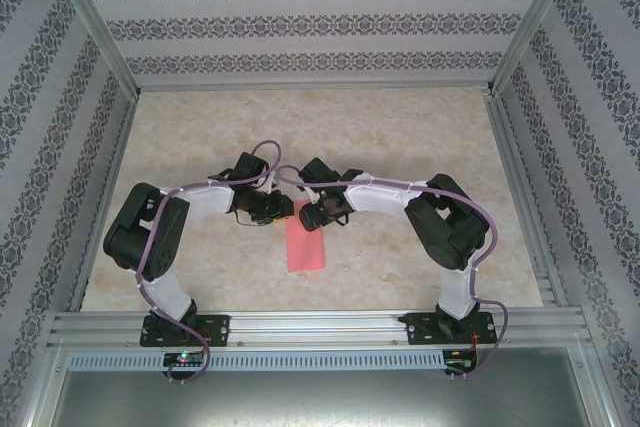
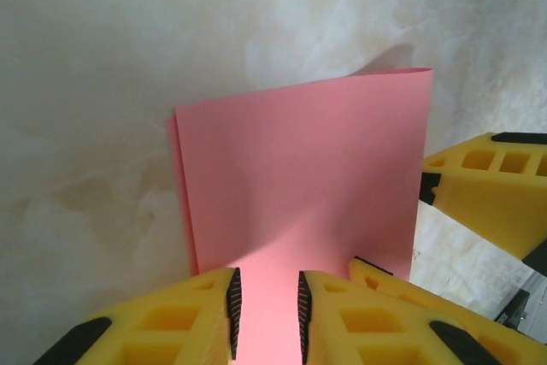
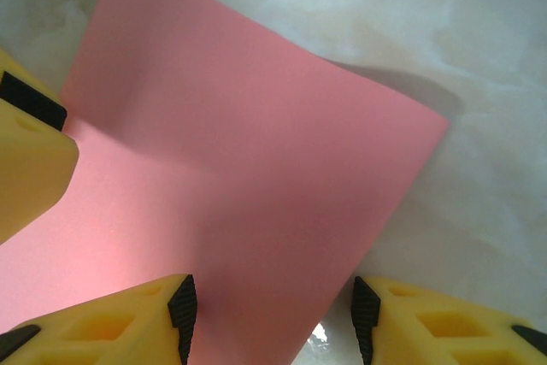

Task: Fold a paper plane with a square sheet of paper (pick it up from the middle)

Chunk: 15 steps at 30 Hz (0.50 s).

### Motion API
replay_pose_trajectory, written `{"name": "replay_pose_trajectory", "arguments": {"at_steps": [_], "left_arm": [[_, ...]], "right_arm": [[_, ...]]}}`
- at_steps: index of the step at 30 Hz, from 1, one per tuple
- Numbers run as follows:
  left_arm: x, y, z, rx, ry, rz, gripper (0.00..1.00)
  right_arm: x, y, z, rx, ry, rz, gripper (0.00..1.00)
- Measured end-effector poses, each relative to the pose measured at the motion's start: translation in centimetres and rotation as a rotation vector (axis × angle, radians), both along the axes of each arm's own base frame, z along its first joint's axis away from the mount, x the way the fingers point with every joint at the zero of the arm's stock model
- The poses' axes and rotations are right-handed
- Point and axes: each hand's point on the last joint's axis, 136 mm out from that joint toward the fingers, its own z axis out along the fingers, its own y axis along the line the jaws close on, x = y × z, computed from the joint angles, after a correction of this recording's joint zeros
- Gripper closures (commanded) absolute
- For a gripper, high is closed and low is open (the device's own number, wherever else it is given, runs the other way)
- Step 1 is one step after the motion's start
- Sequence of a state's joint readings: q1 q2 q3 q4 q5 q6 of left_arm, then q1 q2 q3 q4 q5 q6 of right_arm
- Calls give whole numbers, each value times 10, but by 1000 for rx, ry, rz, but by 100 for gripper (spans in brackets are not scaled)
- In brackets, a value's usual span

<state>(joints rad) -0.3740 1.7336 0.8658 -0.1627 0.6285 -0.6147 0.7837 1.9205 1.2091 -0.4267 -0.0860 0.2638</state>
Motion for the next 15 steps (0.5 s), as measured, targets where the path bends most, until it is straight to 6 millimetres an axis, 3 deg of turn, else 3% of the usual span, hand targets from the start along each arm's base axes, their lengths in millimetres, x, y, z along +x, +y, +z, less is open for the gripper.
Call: {"name": "replay_pose_trajectory", "arguments": {"at_steps": [15], "left_arm": [[-4, -3, -9, 21, 4, -35, 74]], "right_arm": [[0, 0, 0, -1, -1, 0, 46]]}}
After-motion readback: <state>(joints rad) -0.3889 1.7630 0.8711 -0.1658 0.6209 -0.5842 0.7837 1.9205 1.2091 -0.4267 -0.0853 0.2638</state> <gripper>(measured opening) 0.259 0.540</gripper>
